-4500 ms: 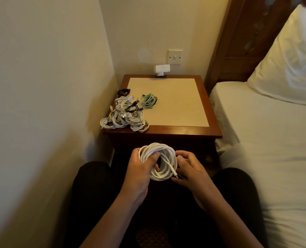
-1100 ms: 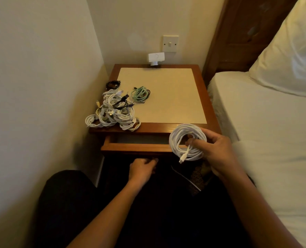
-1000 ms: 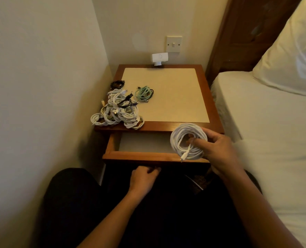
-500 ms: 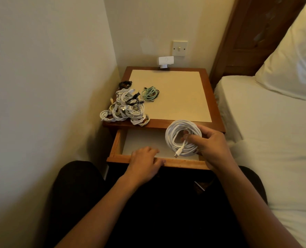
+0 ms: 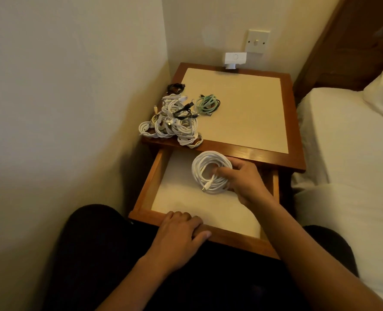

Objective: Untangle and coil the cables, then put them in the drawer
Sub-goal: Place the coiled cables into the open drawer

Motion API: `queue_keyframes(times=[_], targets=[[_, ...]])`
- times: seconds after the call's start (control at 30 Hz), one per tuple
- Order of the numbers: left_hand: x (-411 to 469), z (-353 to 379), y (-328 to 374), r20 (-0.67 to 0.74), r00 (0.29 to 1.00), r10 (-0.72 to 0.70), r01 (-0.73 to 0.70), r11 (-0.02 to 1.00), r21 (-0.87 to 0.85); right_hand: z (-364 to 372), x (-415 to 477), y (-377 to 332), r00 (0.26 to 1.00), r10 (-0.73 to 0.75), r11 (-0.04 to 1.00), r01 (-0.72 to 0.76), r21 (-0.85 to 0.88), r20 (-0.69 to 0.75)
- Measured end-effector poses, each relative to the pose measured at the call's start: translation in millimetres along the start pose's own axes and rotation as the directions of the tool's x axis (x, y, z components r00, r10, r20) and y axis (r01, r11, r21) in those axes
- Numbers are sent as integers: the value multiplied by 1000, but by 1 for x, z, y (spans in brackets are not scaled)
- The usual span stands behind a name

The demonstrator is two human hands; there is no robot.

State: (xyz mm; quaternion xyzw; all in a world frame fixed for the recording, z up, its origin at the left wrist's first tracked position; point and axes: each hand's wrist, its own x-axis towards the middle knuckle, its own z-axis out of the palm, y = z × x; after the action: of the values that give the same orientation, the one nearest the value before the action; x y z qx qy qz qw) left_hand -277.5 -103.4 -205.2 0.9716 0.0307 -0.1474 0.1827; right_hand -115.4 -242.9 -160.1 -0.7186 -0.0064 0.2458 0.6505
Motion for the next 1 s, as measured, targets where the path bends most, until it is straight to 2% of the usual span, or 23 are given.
queue_keyframes(times=[0.17,0.27,0.37,0.43,0.5,0.6,0.7,0.8,0.87,0.9,1.0], targets=[[-21,2,7,76,997,-19,21,999,-28,38,23,28,995,96,995,-96,5,9],[-41,3,6,151,988,-31,45,995,-86,61,40,44,988,151,988,-151,18,-12],[-40,0,4,165,986,-23,37,996,-78,77,59,58,982,179,984,-178,9,-53],[-37,-4,5,193,981,-8,28,995,-99,82,69,67,981,170,984,-173,-35,-90],[-33,-9,1,200,979,-22,64,977,-205,82,73,76,983,129,976,-150,-156,-134],[-13,-24,-16,57,987,-147,158,907,-392,72,71,86,982,86,935,-138,-327,-168],[17,-37,-34,-122,966,-226,159,899,-409,62,69,79,991,61,842,-117,-527,-122],[46,-42,-43,-183,952,-244,160,910,-383,52,58,66,992,65,721,-120,-682,-107],[67,-34,-52,-148,930,-336,232,850,-473,44,53,70,990,92,746,-140,-652,-107],[77,-28,-56,-103,911,-399,282,786,-550,41,51,75,987,122,784,-162,-599,-107],[98,-8,-61,108,856,-506,385,484,-786,46,49,89,982,168,893,-187,-409,-82]])
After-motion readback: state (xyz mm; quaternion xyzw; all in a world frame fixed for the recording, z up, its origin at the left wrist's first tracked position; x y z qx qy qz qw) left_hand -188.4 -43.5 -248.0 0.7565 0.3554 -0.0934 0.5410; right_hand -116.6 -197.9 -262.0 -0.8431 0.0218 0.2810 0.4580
